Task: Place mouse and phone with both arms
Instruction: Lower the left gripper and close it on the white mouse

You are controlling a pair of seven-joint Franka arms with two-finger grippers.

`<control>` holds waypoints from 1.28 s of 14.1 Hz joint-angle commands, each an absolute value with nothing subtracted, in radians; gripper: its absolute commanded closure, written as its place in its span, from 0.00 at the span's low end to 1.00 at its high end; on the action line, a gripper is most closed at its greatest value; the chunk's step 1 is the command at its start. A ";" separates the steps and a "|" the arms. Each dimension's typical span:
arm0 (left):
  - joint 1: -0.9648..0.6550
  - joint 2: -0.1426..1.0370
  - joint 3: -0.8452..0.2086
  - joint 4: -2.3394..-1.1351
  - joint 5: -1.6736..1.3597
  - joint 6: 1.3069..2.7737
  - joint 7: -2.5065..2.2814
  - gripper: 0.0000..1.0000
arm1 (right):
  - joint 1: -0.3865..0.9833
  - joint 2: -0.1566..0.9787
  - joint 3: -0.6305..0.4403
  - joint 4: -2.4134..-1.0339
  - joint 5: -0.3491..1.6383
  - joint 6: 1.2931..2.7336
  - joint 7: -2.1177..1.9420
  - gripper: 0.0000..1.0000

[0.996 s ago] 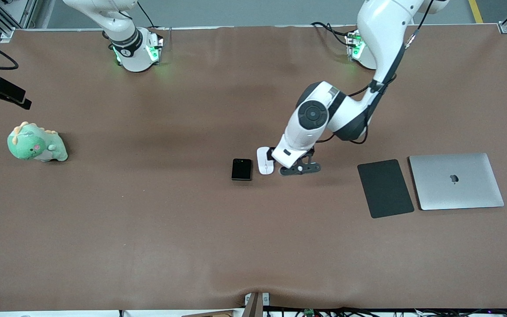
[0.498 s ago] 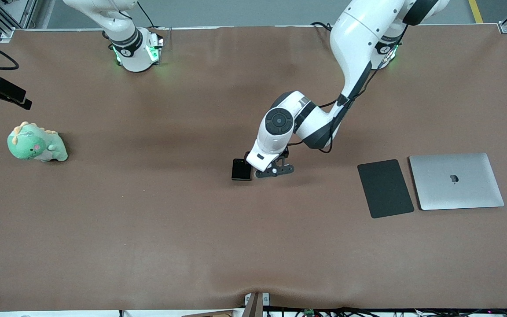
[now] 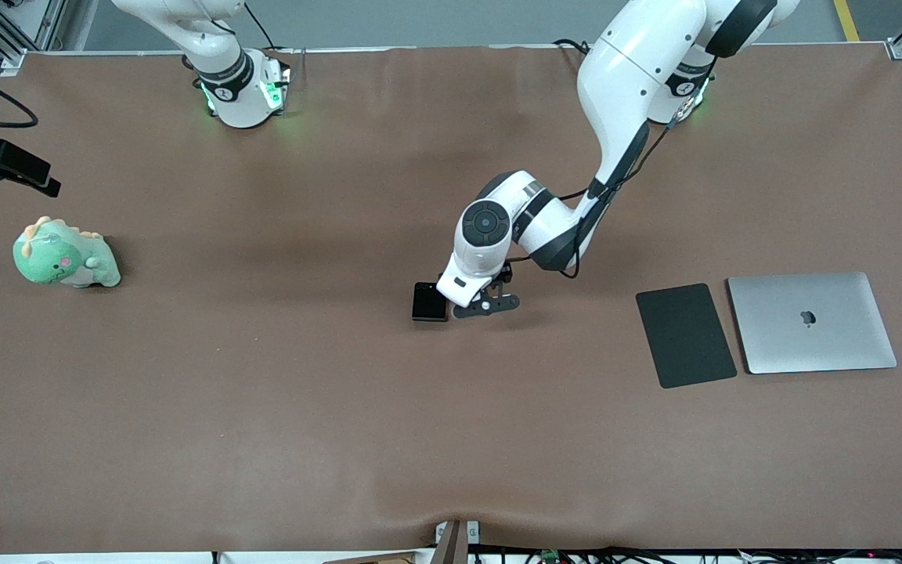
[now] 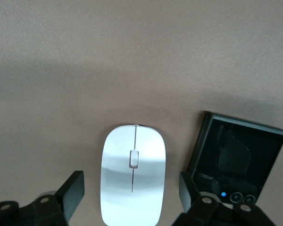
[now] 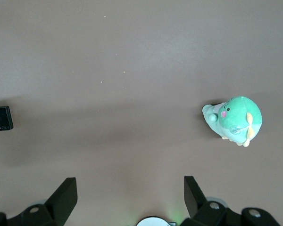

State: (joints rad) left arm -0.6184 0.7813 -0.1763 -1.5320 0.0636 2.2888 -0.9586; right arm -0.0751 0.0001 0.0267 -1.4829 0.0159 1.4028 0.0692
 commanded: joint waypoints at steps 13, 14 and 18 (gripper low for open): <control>-0.644 0.828 -0.163 -1.505 0.130 2.312 -0.988 0.27 | -0.060 0.028 0.040 -1.471 0.011 1.399 0.071 0.00; -0.644 0.828 -0.163 -1.505 0.130 2.312 -0.988 0.30 | -0.060 0.029 0.040 -1.471 0.009 1.397 0.072 0.00; -0.650 0.827 -0.163 -1.508 0.130 2.312 -0.983 0.41 | -0.060 0.028 0.040 -1.471 0.009 1.397 0.071 0.00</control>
State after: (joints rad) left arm -0.6325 0.8136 -0.1751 -1.5275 0.1001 2.3011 -0.9603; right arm -0.0590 0.0245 0.0369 -1.4836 0.0171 1.4029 0.0684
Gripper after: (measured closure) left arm 0.335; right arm 0.000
